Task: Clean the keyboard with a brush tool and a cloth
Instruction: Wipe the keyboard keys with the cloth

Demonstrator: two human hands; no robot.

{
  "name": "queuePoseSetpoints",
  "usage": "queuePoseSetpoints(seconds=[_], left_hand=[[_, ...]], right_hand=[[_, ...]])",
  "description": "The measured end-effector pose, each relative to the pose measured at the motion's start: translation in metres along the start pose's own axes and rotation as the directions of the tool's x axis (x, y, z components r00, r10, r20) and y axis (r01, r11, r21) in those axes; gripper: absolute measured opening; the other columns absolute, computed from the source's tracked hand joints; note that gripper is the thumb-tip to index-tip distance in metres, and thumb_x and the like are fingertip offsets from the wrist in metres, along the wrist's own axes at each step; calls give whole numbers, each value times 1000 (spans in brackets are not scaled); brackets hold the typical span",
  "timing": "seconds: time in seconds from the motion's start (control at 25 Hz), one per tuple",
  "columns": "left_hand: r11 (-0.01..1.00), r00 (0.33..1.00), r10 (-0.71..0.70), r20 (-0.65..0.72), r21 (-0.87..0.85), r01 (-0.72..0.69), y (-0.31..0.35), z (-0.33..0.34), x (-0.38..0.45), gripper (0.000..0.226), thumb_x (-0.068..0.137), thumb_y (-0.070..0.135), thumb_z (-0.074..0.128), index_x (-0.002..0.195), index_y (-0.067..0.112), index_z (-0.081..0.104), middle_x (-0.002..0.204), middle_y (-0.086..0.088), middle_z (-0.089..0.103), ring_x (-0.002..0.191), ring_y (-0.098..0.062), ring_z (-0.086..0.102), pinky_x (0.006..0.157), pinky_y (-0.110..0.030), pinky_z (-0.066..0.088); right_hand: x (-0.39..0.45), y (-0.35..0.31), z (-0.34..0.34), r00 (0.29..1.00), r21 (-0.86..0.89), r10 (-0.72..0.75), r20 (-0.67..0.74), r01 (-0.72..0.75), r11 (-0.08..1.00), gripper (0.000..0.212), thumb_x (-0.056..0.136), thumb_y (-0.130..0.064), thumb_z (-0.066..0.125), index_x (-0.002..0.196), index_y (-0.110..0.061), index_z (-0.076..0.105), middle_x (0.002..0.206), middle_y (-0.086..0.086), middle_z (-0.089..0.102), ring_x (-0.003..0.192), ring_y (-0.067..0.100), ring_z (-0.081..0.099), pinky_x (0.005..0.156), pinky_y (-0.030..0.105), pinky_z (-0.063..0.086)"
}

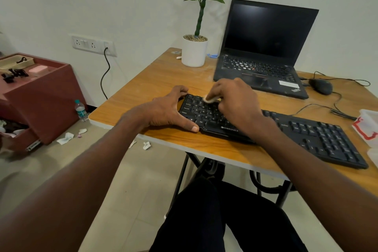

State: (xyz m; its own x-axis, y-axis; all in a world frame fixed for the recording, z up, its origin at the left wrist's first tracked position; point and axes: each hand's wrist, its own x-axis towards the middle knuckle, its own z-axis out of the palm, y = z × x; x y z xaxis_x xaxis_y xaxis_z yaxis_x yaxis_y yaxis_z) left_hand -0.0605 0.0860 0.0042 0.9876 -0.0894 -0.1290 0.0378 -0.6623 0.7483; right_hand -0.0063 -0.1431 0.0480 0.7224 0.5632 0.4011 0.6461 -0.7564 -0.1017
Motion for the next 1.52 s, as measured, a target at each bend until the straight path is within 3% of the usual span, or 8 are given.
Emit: queuePoseSetpoints(seconds=[0.28, 0.44, 0.68, 0.92, 1.12, 1.24, 1.32, 1.52], left_hand=[[1000, 1000, 8, 0, 4, -8, -1, 0, 1, 135, 42, 76, 97, 149, 56, 17, 162, 15, 35, 143, -20, 43, 120, -50, 39], [1000, 1000, 12, -21, -18, -13, -2, 1, -1, 131, 44, 73, 98, 148, 56, 20, 162, 15, 36, 143, -19, 42, 121, -49, 38], [1000, 1000, 13, -22, -14, -13, -2, 1, 0, 132, 41, 76, 97, 146, 56, 20, 159, 16, 38, 142, -20, 43, 120, -50, 39], [1000, 1000, -1, -22, -25, 0, -2, 2, 1, 131, 41, 75, 98, 145, 58, 21, 160, 14, 38, 143, -20, 43, 121, -49, 39], [1000, 1000, 14, -7, -19, -14, -1, 1, 1, 132, 41, 74, 98, 146, 55, 20, 160, 14, 38, 142, -19, 44, 121, -49, 38], [1000, 1000, 11, -11, -6, -11, -1, 0, 1, 132, 40, 77, 97, 146, 55, 21, 159, 15, 38, 142, -17, 43, 121, -48, 37], [1000, 1000, 10, -16, -4, -10, -1, 1, 0, 132, 40, 78, 96, 145, 55, 21, 160, 15, 38, 143, -17, 42, 122, -48, 37], [1000, 1000, 15, -18, 6, -15, -2, 1, 2, 131, 39, 80, 95, 145, 56, 21, 160, 15, 38, 145, -19, 41, 123, -50, 35]], right_hand=[[-12, 15, -5, 987, -58, 157, 24, -156, 986, 25, 91, -13, 70, 104, -31, 81, 101, -3, 77, 83, 16, 64, 65, 31, 49], [3, 5, 0, 993, 143, 116, 6, -115, 983, 48, 86, -4, 64, 122, -33, 76, 112, -6, 77, 86, 14, 67, 68, 32, 54], [-3, 0, -1, 982, -225, 179, 57, -162, 961, 13, 95, -14, 64, 105, -10, 71, 92, 9, 67, 84, 30, 64, 66, 38, 53], [-3, -6, 6, 987, -36, -17, 159, 23, 999, 47, 89, -10, 69, 129, -34, 71, 128, -6, 71, 118, 22, 63, 89, 44, 58], [-10, 33, -8, 983, -54, 171, 62, -168, 984, 45, 87, -9, 66, 124, -33, 73, 117, -1, 74, 105, 24, 67, 76, 35, 53], [-12, 16, -3, 999, 132, 35, 41, -40, 991, 54, 85, -3, 65, 132, -29, 69, 122, -2, 74, 110, 22, 66, 91, 42, 56], [-17, 11, 1, 996, 104, -41, 80, 33, 994, 48, 87, -2, 67, 127, -26, 74, 116, -2, 76, 104, 22, 67, 89, 39, 56], [-14, 19, -3, 989, 6, 149, 11, -149, 989, 25, 88, -10, 73, 108, -22, 81, 106, 1, 73, 87, 19, 64, 70, 32, 52]])
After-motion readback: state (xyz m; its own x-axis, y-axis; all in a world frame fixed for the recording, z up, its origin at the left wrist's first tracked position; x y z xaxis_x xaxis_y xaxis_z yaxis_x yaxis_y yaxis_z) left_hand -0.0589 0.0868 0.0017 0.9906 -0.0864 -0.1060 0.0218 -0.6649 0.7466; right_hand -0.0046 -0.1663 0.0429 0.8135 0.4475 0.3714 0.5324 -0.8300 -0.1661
